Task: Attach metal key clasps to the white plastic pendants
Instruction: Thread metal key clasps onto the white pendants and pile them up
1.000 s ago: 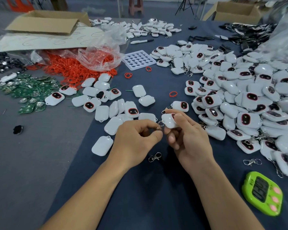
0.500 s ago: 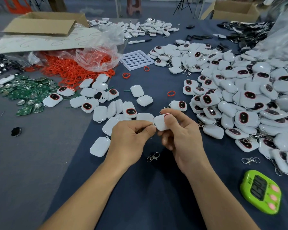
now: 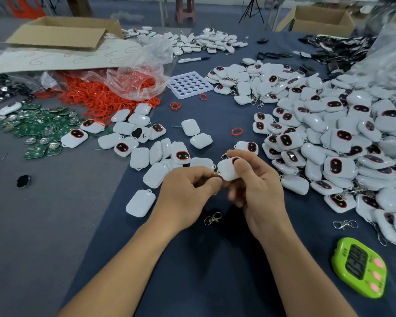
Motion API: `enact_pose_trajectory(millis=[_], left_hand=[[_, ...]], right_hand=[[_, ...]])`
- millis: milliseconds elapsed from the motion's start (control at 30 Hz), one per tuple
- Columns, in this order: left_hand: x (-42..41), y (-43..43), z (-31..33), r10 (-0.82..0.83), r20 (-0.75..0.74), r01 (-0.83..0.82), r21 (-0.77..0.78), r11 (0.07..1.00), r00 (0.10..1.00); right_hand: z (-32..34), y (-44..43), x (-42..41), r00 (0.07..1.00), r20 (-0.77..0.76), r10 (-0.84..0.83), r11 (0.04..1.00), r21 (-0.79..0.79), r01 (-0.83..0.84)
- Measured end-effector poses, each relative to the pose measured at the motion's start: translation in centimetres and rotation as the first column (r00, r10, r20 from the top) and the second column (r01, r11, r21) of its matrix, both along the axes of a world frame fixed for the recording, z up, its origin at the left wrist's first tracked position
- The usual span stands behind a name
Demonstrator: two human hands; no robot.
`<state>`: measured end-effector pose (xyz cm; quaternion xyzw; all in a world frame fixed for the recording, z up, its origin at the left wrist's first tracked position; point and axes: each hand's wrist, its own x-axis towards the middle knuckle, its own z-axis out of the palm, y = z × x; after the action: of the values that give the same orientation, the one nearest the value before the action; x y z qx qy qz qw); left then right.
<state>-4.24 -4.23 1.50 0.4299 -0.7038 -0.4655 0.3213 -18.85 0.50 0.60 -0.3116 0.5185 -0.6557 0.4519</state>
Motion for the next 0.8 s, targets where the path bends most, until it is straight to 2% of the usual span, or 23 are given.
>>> enact_pose_trajectory(millis=[100,200,233,300,367,400,467,533,567,667,733,800], left_hand=[[0.3,-0.1,0.0,-0.002,-0.006,0.003,0.019,1.000,1.000],[0.3,0.3,-0.2,0.053,0.132,-0.044,-0.072,0.996,0.990],[0.2,0.5,-0.4,0.078,0.212,-0.049,-0.139,0.989,0.974],[0.2,0.9,-0.5,0.144,0.402,-0.030,-0.275,0.961,0.904],[0.1,1.3,-0.5,0.230,0.556,0.059,-0.452,0.890,0.799],[0.0,1.4,-0.6,0.269,0.591,0.119,-0.534,0.837,0.760],[-0.1,1.7,-0.5,0.311,0.615,0.173,-0.599,0.782,0.725],[-0.2,1.8,-0.8,0.310,0.552,0.109,-0.599,0.794,0.774],[-0.2,1.6,-0.9,0.278,0.493,0.045,-0.547,0.836,0.824],[0.1,0.7,-0.5,0.109,0.198,-0.067,-0.209,0.976,0.974],[0.2,0.4,-0.3,0.073,0.045,-0.069,-0.090,0.994,0.996],[0.3,0.5,-0.3,0.069,0.028,-0.065,-0.111,0.992,0.997]], right_hand=[[0.1,0.1,-0.1,0.998,0.046,0.041,0.999,0.017,-0.041],[0.3,0.3,0.1,0.998,-0.021,0.055,0.998,0.008,-0.055],[0.4,0.5,0.2,0.996,-0.069,0.056,0.998,-0.005,-0.056],[0.3,0.8,0.5,0.964,-0.260,0.047,0.998,-0.029,-0.056],[0.2,1.1,0.8,0.879,-0.475,0.033,0.997,-0.051,-0.065],[0.1,1.3,0.9,0.848,-0.530,0.022,0.995,-0.067,-0.067],[0.1,1.4,0.8,0.830,-0.558,-0.001,0.993,-0.098,-0.064],[0.3,1.1,0.6,0.853,-0.521,-0.004,0.995,-0.088,-0.049],[0.4,0.9,0.5,0.889,-0.458,-0.001,0.997,-0.072,-0.035],[0.5,0.2,0.1,0.990,-0.144,-0.004,1.000,-0.024,0.001],[0.4,0.1,-0.2,1.000,0.001,0.029,1.000,0.008,-0.029],[0.3,0.1,-0.3,0.997,0.033,0.064,0.998,0.023,-0.064]])
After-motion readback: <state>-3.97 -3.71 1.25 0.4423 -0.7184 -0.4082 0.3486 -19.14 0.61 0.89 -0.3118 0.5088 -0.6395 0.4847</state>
